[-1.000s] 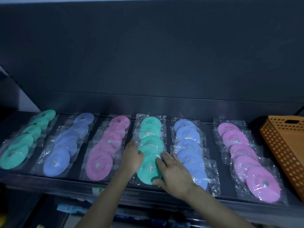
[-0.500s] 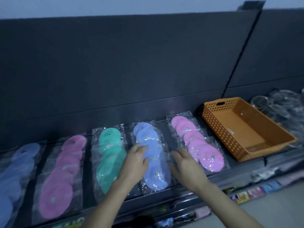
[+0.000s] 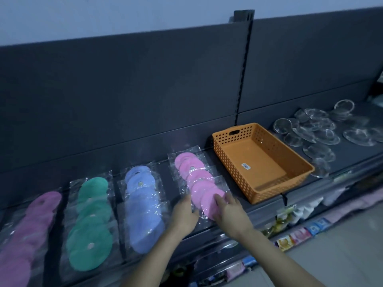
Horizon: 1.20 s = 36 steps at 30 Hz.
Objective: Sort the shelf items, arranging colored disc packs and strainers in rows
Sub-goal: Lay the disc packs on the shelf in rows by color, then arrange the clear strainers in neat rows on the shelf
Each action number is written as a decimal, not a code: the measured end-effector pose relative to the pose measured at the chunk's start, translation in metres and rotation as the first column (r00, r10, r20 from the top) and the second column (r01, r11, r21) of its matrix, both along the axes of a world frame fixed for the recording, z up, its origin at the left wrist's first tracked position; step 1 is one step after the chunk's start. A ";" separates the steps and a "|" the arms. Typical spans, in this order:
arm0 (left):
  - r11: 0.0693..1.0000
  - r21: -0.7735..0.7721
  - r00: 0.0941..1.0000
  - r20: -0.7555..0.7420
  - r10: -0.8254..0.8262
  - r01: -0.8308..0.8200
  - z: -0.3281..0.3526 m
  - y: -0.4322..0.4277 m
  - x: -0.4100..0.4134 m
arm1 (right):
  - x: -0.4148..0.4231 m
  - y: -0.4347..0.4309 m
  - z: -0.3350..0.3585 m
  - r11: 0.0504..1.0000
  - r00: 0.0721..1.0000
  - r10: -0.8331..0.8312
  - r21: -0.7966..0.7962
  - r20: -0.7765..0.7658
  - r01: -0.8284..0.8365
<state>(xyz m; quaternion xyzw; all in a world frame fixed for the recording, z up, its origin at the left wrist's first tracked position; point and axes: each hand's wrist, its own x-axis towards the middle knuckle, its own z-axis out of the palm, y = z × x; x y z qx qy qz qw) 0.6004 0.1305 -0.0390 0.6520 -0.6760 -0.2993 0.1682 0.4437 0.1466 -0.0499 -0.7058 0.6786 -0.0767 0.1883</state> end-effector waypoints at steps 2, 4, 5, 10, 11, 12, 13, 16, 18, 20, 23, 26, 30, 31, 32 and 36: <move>0.997 -0.034 0.996 0.065 0.065 -0.063 0.000 0.001 -0.006 | -0.003 0.002 -0.002 0.998 0.999 0.047 -0.029 0.012 -0.047; 0.993 -0.078 0.992 0.086 0.091 -0.084 0.002 0.001 -0.011 | -0.009 0.002 0.001 0.995 0.995 0.091 -0.052 0.049 -0.088; 0.991 -0.105 0.992 0.084 0.091 -0.082 0.004 0.001 -0.014 | -0.014 0.002 0.005 0.992 0.991 0.114 -0.065 0.076 -0.109; 0.958 -0.287 0.998 0.065 0.025 -0.005 0.028 -0.010 -0.047 | -0.057 -0.002 0.046 0.949 0.955 0.228 -0.262 0.191 -0.174; 0.951 -0.310 0.998 0.059 0.009 0.010 0.034 -0.014 -0.058 | -0.069 -0.004 0.055 0.939 0.952 0.235 -0.298 0.195 -0.171; 0.944 -0.330 0.999 0.052 -0.004 0.021 0.039 -0.018 -0.071 | -0.083 -0.006 0.061 0.933 0.953 0.233 -0.321 0.194 -0.163; 0.939 -0.343 0.999 0.038 -0.014 0.026 0.045 -0.022 -0.085 | -0.098 -0.008 0.066 0.930 0.957 0.224 -0.334 0.186 -0.153; 0.936 -0.343 0.997 0.033 -0.064 0.071 0.055 -0.029 -0.127 | -0.149 -0.014 0.072 0.938 0.977 0.150 -0.335 0.151 -0.092; 0.935 -0.326 0.990 0.065 -0.123 0.138 0.060 -0.035 -0.152 | -0.183 -0.015 0.071 0.948 0.987 0.078 -0.318 0.143 -0.029; 0.930 -0.309 0.980 0.066 -0.187 0.198 0.066 -0.046 -0.175 | -0.215 -0.019 0.068 0.945 0.990 0.020 -0.327 0.136 0.026; 0.926 -0.290 0.970 0.041 -0.241 0.242 0.072 -0.069 -0.210 | -0.260 -0.031 0.065 0.928 0.987 -0.065 -0.355 0.148 0.114; 0.927 -0.240 0.958 0.062 -0.281 0.288 0.071 -0.096 -0.241 | -0.296 -0.048 0.058 0.927 0.980 -0.159 -0.325 0.117 0.189; 0.896 -0.221 0.923 0.089 -0.374 0.385 0.066 -0.137 -0.278 | -0.325 -0.074 0.046 0.953 0.986 -0.165 -0.252 0.038 0.169; 0.878 -0.237 0.910 0.097 -0.404 0.415 0.065 -0.148 -0.288 | -0.331 -0.082 0.042 0.961 0.990 -0.140 -0.241 -0.014 0.132; 0.862 -0.250 0.897 0.104 -0.430 0.442 0.063 -0.159 -0.298 | -0.335 -0.089 0.037 0.972 0.990 -0.109 -0.220 -0.087 0.088; 0.837 -0.171 0.851 0.188 -0.489 0.519 0.047 -0.189 -0.328 | -0.348 -0.107 0.009 0.996 0.960 0.052 -0.062 -0.275 -0.072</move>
